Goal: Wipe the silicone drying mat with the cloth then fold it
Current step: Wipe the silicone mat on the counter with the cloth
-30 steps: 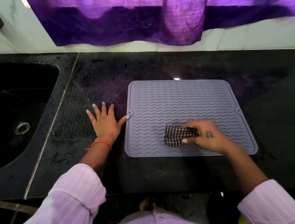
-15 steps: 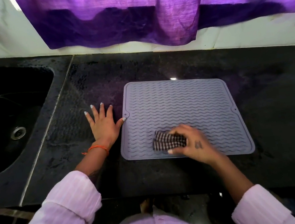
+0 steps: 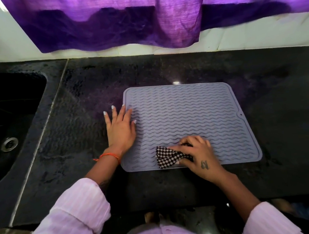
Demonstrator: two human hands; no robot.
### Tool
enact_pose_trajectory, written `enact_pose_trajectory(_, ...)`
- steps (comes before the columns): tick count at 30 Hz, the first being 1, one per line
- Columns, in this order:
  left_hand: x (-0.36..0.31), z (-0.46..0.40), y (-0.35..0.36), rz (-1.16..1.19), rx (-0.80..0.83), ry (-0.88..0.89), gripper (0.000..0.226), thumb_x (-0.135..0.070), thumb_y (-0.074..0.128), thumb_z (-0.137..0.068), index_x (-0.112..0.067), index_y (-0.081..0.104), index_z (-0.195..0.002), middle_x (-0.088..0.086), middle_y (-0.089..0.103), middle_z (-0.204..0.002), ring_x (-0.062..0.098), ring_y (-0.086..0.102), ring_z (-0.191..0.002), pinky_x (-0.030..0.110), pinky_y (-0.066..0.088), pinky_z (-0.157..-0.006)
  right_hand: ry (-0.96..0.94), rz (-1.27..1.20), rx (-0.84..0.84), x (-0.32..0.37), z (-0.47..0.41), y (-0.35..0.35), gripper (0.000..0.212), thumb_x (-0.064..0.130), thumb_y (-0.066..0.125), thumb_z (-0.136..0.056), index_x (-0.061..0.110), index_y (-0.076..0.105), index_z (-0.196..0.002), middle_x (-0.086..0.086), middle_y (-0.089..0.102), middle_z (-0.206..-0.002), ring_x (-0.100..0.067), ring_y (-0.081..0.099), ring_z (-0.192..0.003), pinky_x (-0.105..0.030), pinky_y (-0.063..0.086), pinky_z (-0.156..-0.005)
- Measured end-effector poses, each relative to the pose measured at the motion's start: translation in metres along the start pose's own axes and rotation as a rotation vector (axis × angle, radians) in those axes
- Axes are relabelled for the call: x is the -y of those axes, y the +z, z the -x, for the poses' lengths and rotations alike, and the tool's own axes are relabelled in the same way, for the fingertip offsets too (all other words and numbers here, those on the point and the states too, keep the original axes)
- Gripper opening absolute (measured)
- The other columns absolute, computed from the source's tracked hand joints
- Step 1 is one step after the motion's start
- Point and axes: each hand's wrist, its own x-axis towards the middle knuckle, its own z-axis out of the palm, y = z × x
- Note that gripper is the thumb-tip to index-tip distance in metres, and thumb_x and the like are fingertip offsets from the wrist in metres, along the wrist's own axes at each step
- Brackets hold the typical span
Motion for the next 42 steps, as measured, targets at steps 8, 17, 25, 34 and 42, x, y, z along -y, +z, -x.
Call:
enact_pose_trajectory(8, -0.023, -0.024, 0.011, 0.027, 0.064, 0.051, 0.052, -0.041, 0.031, -0.1, -0.017, 0.03, -0.146, 0.006, 0.02, -0.157, 0.028, 0.006, -0.146, 0.044, -0.012, -0.115, 0.034, 0.178, -0.082, -0.013, -0.035, 0.006, 0.044, 0.041, 0.045, -0.08, 0.042, 0.047, -0.125, 0.003, 0.059, -0.111, -0.019, 0.043, -0.102, -0.042, 0.04, -0.08)
enact_pose_trajectory(17, -0.031, -0.036, 0.028, 0.021, 0.093, 0.059, 0.059, -0.05, 0.026, -0.099, -0.019, 0.023, -0.149, 0.003, 0.014, -0.158, 0.022, 0.001, -0.146, 0.04, -0.007, -0.118, 0.074, 0.177, -0.035, -0.032, -0.076, -0.009, 0.045, 0.026, 0.058, -0.086, 0.036, 0.053, -0.129, 0.0, 0.056, -0.119, -0.027, 0.046, -0.109, -0.038, 0.029, -0.086)
enact_pose_trajectory(25, -0.03, -0.037, 0.032, 0.041, 0.065, 0.058, 0.06, -0.052, 0.026, -0.097, -0.019, 0.025, -0.148, 0.002, 0.015, -0.158, 0.022, 0.001, -0.146, 0.038, -0.005, -0.119, 0.083, 0.195, -0.083, -0.046, -0.113, -0.014, 0.043, 0.029, 0.058, -0.085, 0.034, 0.055, -0.128, -0.002, 0.058, -0.116, -0.029, 0.049, -0.105, -0.038, 0.032, -0.083)
enact_pose_trajectory(34, -0.03, -0.037, 0.031, 0.07, 0.028, 0.058, 0.064, -0.054, 0.024, -0.092, -0.019, 0.033, -0.145, 0.003, 0.022, -0.156, 0.023, 0.006, -0.146, 0.04, -0.002, -0.119, 0.114, 0.2, -0.125, -0.063, -0.146, -0.018, 0.043, 0.026, 0.057, -0.089, 0.034, 0.052, -0.131, -0.002, 0.054, -0.122, -0.027, 0.044, -0.11, -0.037, 0.029, -0.087)
enact_pose_trajectory(42, -0.03, -0.037, 0.033, 0.054, 0.008, 0.061, 0.065, -0.055, 0.022, -0.092, -0.018, 0.035, -0.144, 0.003, 0.026, -0.155, 0.024, 0.009, -0.146, 0.042, 0.002, -0.119, 0.131, 0.193, -0.125, -0.077, -0.185, -0.033, 0.045, 0.024, 0.055, -0.09, 0.037, 0.048, -0.133, -0.001, 0.05, -0.128, -0.026, 0.04, -0.117, -0.037, 0.028, -0.093)
